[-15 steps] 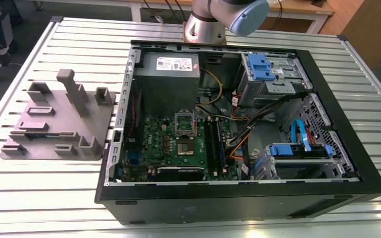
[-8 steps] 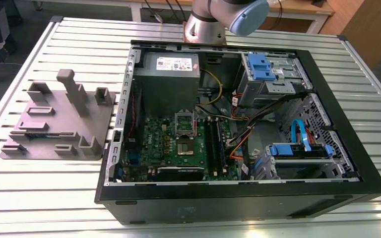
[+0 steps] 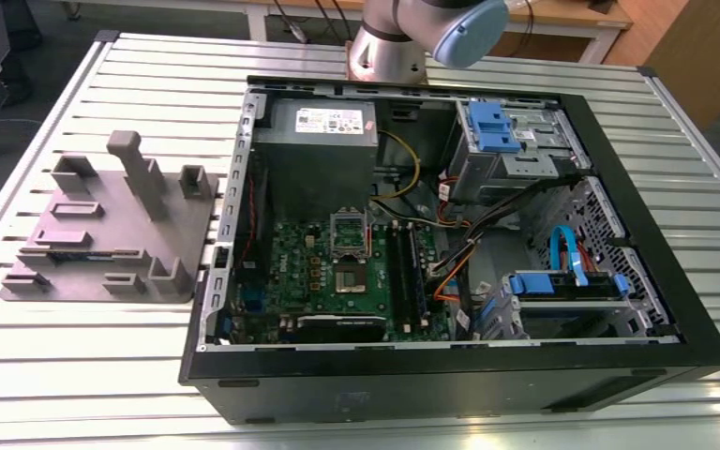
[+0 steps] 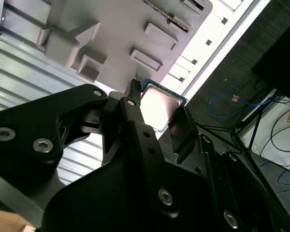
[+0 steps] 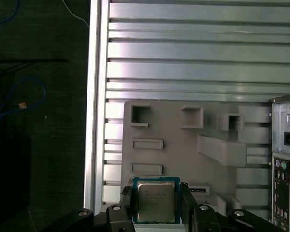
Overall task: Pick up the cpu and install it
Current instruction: 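Pick up the cpu and move it towards the insertion slot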
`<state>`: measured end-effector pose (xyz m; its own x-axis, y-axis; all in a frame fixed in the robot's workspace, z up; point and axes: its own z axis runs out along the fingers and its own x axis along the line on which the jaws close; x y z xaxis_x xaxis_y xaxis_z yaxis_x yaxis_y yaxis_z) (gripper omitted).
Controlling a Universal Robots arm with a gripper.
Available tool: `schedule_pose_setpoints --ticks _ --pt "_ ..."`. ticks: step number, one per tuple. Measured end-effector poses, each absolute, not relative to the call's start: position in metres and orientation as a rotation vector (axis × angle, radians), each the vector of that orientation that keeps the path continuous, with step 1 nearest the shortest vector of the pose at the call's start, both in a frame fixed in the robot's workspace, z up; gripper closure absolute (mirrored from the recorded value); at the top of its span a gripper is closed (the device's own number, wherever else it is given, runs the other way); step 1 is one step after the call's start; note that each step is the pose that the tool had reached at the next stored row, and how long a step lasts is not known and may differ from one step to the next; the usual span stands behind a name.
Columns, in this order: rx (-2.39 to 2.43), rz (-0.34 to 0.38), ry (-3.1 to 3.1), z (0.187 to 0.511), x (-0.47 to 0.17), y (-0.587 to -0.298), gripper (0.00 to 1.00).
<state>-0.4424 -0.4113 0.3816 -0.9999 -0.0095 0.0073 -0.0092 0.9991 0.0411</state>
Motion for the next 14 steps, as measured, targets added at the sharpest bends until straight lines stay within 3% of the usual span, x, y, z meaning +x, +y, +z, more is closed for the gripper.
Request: schedule_pose_setpoints --ticks 14 --pt "0.015 -0.064 -3.130 0.383 -0.420 -0.411 0.53"
